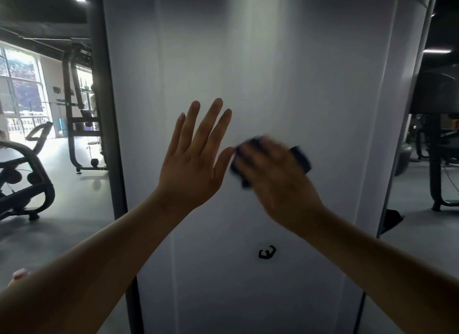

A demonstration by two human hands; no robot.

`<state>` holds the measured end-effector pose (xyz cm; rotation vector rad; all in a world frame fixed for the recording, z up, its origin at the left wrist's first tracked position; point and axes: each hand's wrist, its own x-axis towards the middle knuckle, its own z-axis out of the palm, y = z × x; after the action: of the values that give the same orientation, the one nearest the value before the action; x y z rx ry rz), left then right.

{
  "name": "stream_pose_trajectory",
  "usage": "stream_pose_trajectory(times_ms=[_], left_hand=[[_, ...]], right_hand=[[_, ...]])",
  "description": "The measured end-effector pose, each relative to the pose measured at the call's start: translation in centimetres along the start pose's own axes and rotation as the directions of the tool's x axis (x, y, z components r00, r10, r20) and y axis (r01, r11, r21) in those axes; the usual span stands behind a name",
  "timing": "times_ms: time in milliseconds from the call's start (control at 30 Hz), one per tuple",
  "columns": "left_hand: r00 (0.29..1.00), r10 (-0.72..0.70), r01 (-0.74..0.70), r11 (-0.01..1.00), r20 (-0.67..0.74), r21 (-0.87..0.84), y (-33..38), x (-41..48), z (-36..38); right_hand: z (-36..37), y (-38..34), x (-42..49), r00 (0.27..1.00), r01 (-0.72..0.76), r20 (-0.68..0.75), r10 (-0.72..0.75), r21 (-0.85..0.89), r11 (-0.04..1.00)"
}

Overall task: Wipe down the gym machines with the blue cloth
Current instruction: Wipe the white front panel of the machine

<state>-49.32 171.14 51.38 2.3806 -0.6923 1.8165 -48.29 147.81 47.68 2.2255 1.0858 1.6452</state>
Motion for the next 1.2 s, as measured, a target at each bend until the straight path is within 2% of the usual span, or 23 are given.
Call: stream_pose_trajectory(times_ms=[67,100,167,233,267,300,367,433,467,533,600,633,700,767,800,833,900,967,1000,1033,1067,1133,1200], left_hand=[[1.000,-0.008,0.008,1.000,0.013,0.021,0.0,-0.2,0.3],[1.000,-0.011,0.011,0.999,0.022,0.031,-0.1,-0.3,0.3],[1.000,-0.012,0.010,0.999,0.028,0.042,-0.2,-0.3,0.3],[0.999,-0.021,0.020,0.999,0.024,0.045,0.0,-0.3,0.3],[0.999,-0.029,0.028,0.999,0.024,0.047,0.2,-0.3,0.4],[0.999,-0.035,0.034,0.998,0.025,0.047,0.5,-0.3,0.5],[0.999,-0.039,0.038,0.998,0.025,0.041,0.7,-0.3,0.6],[0.999,-0.038,0.037,0.998,0.024,0.046,0.6,-0.3,0.5],[0.999,-0.039,0.038,0.998,0.023,0.048,0.6,-0.3,0.5],[0.999,-0.044,0.043,0.998,0.018,0.054,0.6,-0.2,0.3],[0.999,-0.037,0.037,0.998,0.011,0.059,0.8,-0.1,0.1],[1.000,-0.017,0.016,0.998,0.009,0.060,1.1,0.0,0.1],[0.998,0.068,-0.068,0.996,0.009,0.063,1.7,0.7,0.0],[0.987,0.161,-0.161,0.984,0.010,0.079,2.2,1.6,0.0],[0.982,0.187,-0.188,0.978,0.015,0.086,2.2,1.9,0.0],[0.980,0.200,-0.200,0.975,0.016,0.092,2.3,2.1,0.0],[0.980,0.201,-0.201,0.974,0.014,0.103,2.4,2.1,0.2],[0.981,0.192,-0.193,0.976,0.013,0.103,2.6,2.0,0.4],[0.982,0.187,-0.187,0.977,0.014,0.102,2.8,2.0,0.5],[0.984,0.180,-0.181,0.978,0.012,0.102,3.1,2.1,0.6],[0.985,0.172,-0.172,0.980,0.009,0.104,3.2,2.1,0.7],[0.988,0.157,-0.157,0.982,0.007,0.109,3.3,2.2,0.9],[0.985,0.174,-0.174,0.979,0.010,0.109,3.5,2.3,0.8]], right_hand=[[0.3,1.4,-1.2,0.930,0.332,0.165,-0.329,0.008,0.943],[-0.1,2.8,-1.0,0.926,0.357,0.129,-0.354,-0.006,0.934],[-1.2,5.1,-0.6,0.993,0.115,-0.040,-0.115,0.011,0.993],[-1.9,5.4,-0.7,0.942,-0.255,-0.195,0.274,0.114,0.960],[-1.7,4.6,-1.0,0.916,-0.318,-0.210,0.341,0.139,0.938],[-1.0,3.7,-1.3,0.941,-0.260,-0.194,0.276,0.103,0.960],[0.4,2.5,-3.0,0.987,0.159,0.002,-0.159,0.006,0.987],[0.1,3.9,-3.6,0.904,0.413,0.115,-0.411,0.001,0.911],[-0.3,4.8,-3.2,0.927,0.371,0.055,-0.370,0.002,0.929],[-1.2,6.4,-2.6,0.989,0.001,-0.146,0.012,0.092,0.996],[-1.8,5.8,-2.5,0.891,-0.344,-0.234,0.389,0.213,0.915],[-1.5,4.9,-2.7,0.885,-0.370,-0.218,0.411,0.207,0.906],[0.2,2.7,-4.5,0.997,-0.046,-0.059,0.051,0.080,0.996],[0.9,2.3,-6.3,0.913,0.357,0.194,-0.358,0.042,0.933],[0.8,3.1,-6.3,0.888,0.421,0.199,-0.415,0.014,0.907],[0.6,4.1,-6.0,0.915,0.385,0.136,-0.381,-0.003,0.923],[-0.4,5.9,-5.3,0.998,0.020,-0.055,-0.017,0.054,0.998],[-1.3,5.8,-4.9,0.900,-0.359,-0.190,0.392,0.187,0.914],[-1.2,4.8,-4.7,0.876,-0.400,-0.201,0.438,0.206,0.893],[-0.6,3.9,-4.8,0.923,-0.311,-0.183,0.338,0.161,0.937],[0.1,3.1,-5.4,0.988,-0.102,-0.108,0.113,0.099,0.990],[0.7,3.8,-6.5,0.963,0.262,0.049,-0.265,0.065,0.963],[0.0,6.0,-6.5,0.989,0.147,-0.044,-0.144,0.075,0.986]])
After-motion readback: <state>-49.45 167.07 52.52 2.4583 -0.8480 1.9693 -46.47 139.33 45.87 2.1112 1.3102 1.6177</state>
